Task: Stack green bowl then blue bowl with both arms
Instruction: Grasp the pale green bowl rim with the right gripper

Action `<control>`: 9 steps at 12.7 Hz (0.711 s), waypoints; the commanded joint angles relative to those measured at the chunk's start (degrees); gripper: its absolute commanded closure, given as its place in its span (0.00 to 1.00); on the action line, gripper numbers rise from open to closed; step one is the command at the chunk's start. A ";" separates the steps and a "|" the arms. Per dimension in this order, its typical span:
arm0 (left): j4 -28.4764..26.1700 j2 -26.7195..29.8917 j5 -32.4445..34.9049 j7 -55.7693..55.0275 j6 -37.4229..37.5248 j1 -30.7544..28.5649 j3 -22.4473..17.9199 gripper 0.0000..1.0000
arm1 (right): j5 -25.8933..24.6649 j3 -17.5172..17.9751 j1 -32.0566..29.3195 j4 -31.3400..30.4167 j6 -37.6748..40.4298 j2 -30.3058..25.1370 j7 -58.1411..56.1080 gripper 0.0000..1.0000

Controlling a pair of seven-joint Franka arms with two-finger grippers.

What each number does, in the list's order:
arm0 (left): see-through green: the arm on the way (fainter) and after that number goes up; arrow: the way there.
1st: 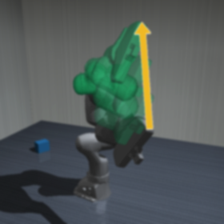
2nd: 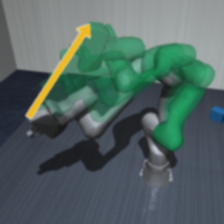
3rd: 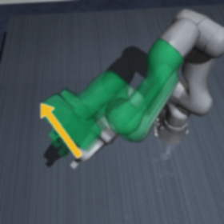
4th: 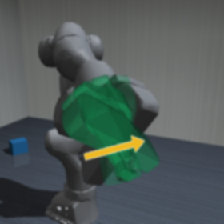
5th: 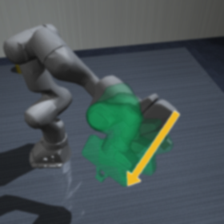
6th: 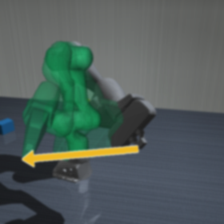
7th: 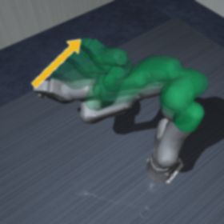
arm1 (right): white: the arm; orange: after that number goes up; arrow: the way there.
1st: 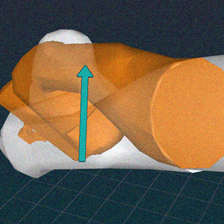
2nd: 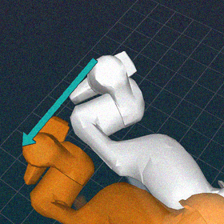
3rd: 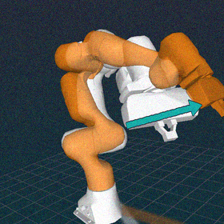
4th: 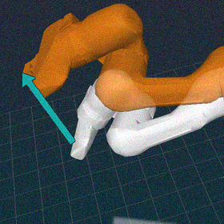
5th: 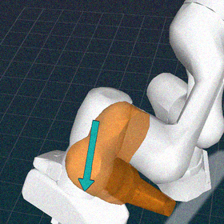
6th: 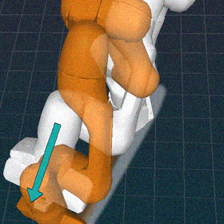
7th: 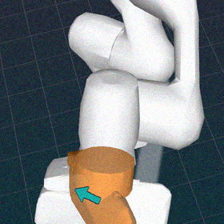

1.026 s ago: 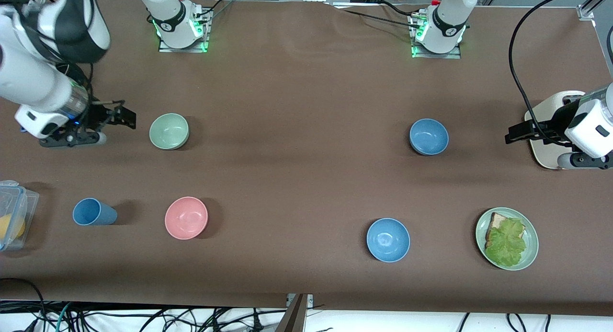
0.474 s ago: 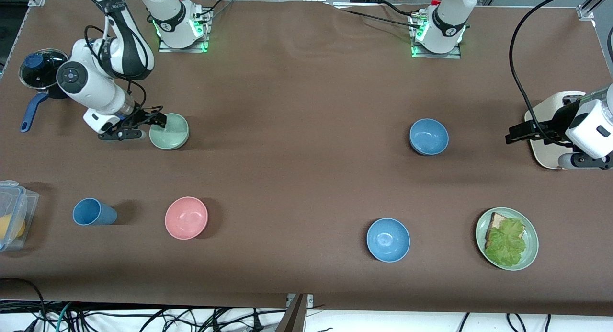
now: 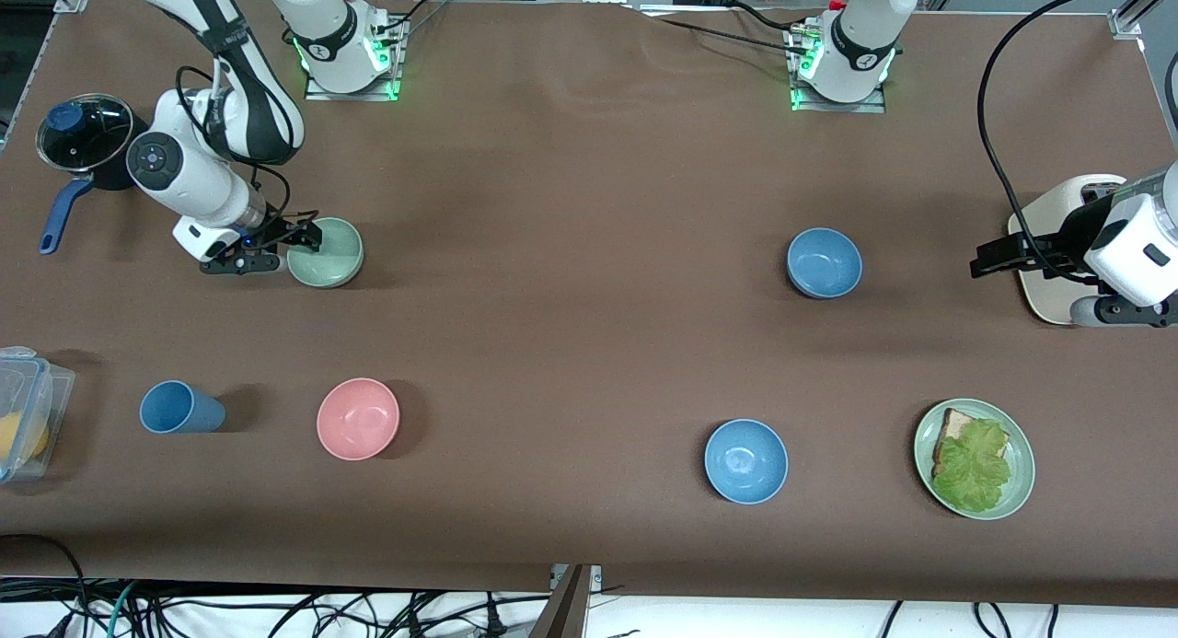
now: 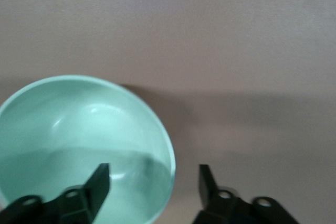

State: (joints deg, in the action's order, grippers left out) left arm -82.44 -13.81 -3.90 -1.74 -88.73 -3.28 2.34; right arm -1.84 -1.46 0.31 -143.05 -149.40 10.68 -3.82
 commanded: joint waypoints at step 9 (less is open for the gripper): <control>2.02 -0.87 0.82 1.03 1.36 -0.50 0.30 0.00 | -0.18 12.08 6.86 11.18 0.16 5.47 25.12 1.00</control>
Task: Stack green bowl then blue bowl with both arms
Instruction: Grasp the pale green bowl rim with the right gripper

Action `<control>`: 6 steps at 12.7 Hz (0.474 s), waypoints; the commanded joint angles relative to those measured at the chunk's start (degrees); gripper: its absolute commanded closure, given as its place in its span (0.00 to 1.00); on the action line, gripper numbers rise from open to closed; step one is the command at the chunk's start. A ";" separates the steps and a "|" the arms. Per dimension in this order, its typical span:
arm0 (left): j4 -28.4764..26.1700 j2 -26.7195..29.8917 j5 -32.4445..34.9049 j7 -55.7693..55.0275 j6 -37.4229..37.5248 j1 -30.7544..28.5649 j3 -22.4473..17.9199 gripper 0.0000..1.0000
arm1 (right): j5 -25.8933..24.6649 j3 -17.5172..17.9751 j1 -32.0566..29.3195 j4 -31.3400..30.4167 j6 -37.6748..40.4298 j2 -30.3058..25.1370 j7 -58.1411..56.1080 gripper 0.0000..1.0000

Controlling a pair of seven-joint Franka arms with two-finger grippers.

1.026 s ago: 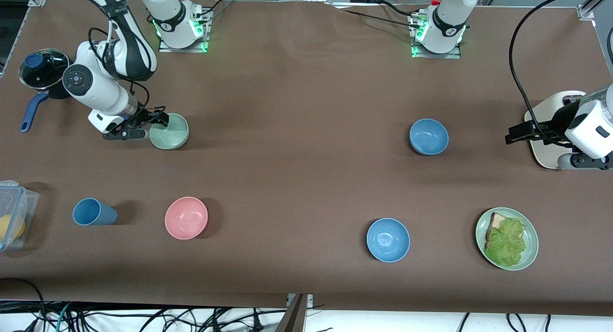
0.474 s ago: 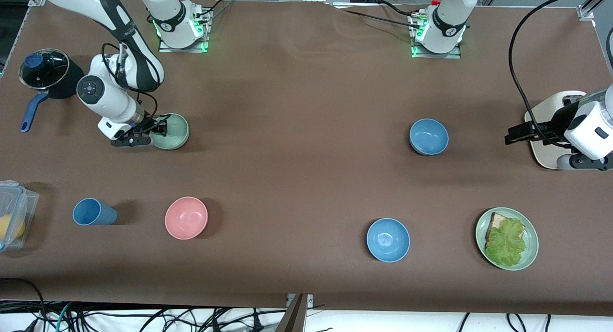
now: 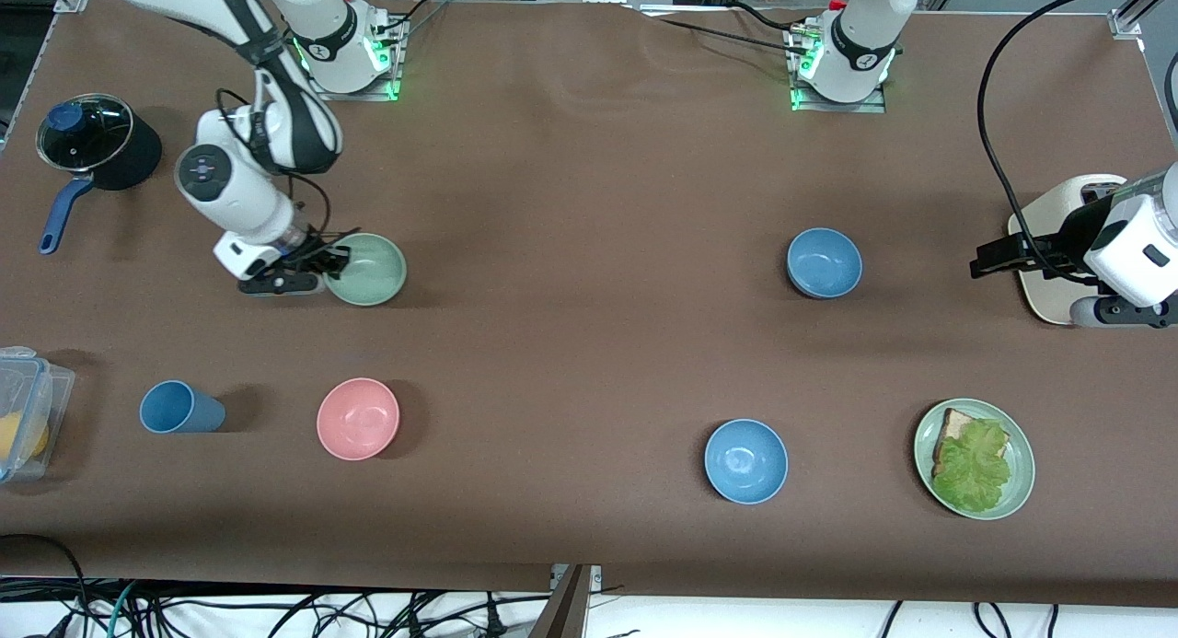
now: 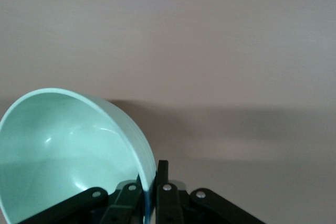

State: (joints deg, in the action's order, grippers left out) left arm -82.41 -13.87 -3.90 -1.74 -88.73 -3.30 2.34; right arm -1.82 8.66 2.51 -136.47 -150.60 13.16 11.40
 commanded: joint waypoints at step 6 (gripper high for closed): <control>1.11 -2.21 0.38 6.83 0.58 -1.97 0.39 0.00 | -0.37 1.89 26.11 34.02 1.54 24.33 43.13 1.00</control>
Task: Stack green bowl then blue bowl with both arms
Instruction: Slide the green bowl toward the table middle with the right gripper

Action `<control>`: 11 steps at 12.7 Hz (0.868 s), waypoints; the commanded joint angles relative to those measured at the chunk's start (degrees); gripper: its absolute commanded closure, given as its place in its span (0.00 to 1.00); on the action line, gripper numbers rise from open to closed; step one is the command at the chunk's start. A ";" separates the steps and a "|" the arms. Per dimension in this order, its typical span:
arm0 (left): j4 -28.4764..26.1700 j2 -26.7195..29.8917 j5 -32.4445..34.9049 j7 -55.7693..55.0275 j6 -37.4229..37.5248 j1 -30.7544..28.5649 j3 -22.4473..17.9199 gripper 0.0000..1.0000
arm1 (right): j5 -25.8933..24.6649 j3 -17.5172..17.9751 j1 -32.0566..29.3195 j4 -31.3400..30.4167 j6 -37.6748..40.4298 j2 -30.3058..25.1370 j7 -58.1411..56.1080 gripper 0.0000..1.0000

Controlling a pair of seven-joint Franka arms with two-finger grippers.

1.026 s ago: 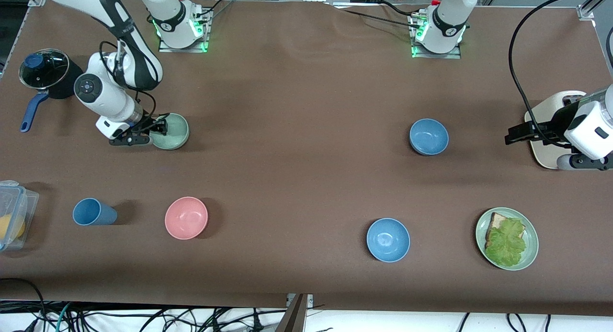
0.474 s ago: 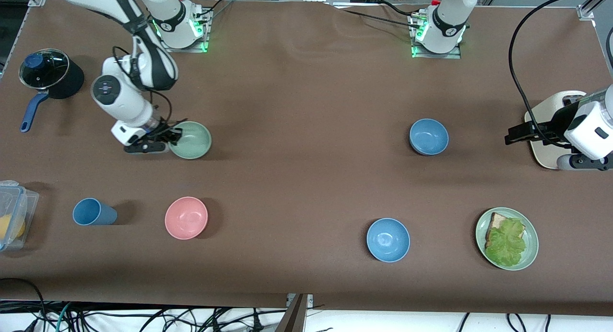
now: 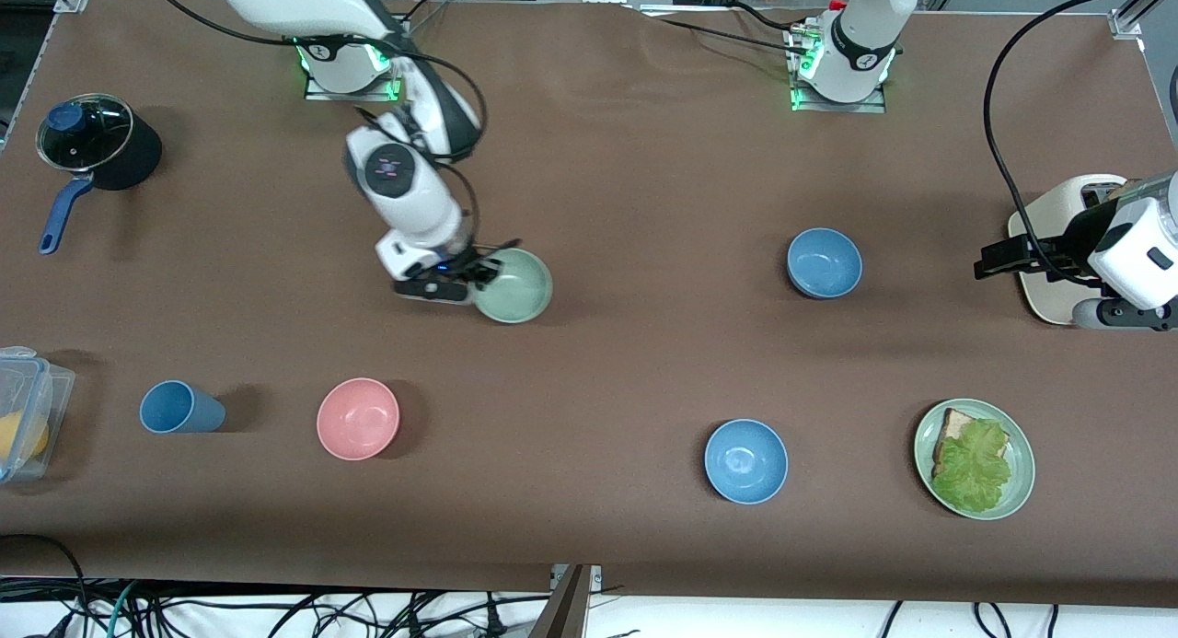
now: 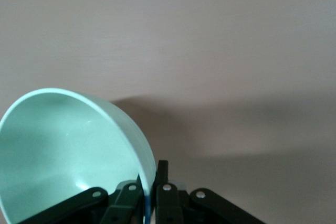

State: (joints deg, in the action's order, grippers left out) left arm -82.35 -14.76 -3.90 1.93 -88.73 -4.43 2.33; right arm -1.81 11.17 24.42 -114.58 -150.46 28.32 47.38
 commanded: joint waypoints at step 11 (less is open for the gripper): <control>-26.23 -0.10 -1.99 3.17 -15.82 -3.05 0.39 0.00 | -0.91 -3.25 -3.75 26.78 29.39 0.18 -2.97 0.00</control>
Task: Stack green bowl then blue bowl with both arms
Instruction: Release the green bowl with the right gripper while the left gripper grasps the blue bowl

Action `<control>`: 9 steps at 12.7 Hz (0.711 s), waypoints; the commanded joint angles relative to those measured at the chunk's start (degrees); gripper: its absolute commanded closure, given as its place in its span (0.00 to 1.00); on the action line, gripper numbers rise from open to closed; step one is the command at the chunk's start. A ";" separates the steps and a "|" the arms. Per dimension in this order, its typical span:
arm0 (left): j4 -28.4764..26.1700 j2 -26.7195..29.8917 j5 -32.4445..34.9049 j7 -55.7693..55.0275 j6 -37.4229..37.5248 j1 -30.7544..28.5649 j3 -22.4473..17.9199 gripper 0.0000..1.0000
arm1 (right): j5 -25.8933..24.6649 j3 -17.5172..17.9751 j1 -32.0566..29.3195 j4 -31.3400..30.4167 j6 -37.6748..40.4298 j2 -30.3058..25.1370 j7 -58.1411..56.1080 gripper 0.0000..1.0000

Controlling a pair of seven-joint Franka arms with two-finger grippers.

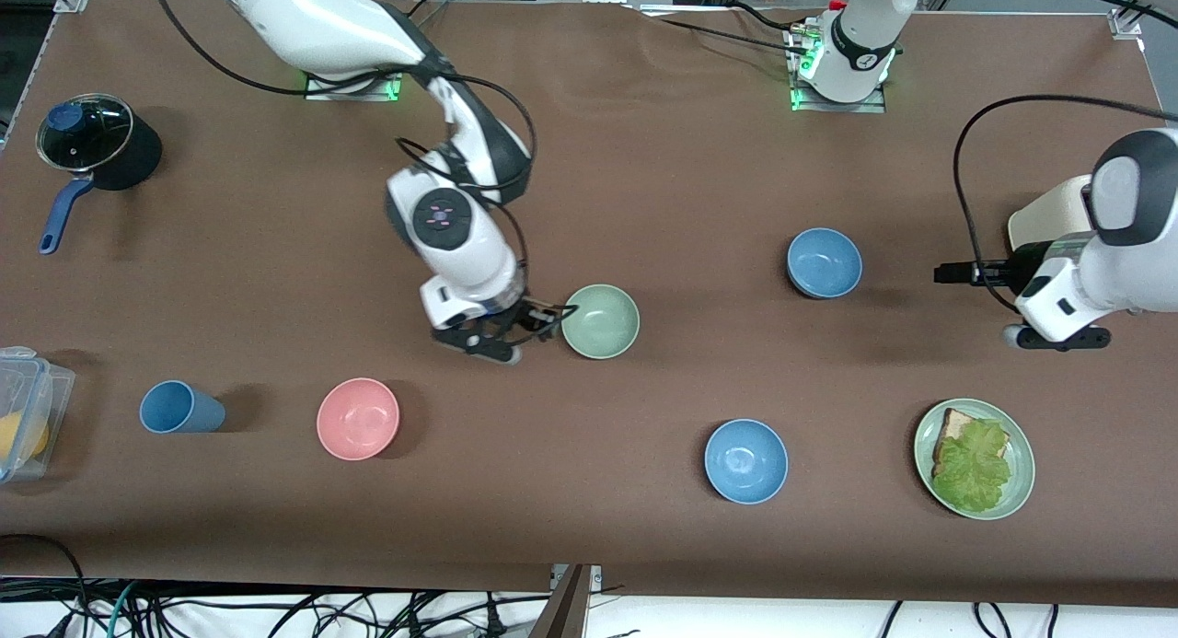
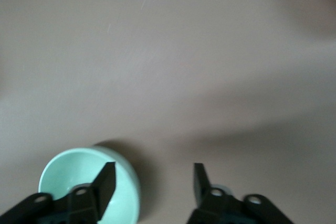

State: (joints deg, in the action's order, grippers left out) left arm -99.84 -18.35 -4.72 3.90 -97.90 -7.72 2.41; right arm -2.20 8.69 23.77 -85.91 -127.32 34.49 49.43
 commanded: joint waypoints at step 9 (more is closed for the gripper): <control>-32.95 6.48 -5.12 1.20 -36.56 5.61 0.49 0.00 | 4.31 -8.94 -15.42 -6.03 29.56 -27.53 -35.15 0.00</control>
State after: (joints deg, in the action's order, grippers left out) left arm -129.27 -14.80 -8.90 3.90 -131.95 -2.58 3.23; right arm 0.09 2.05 8.57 -90.41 -101.12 9.82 20.21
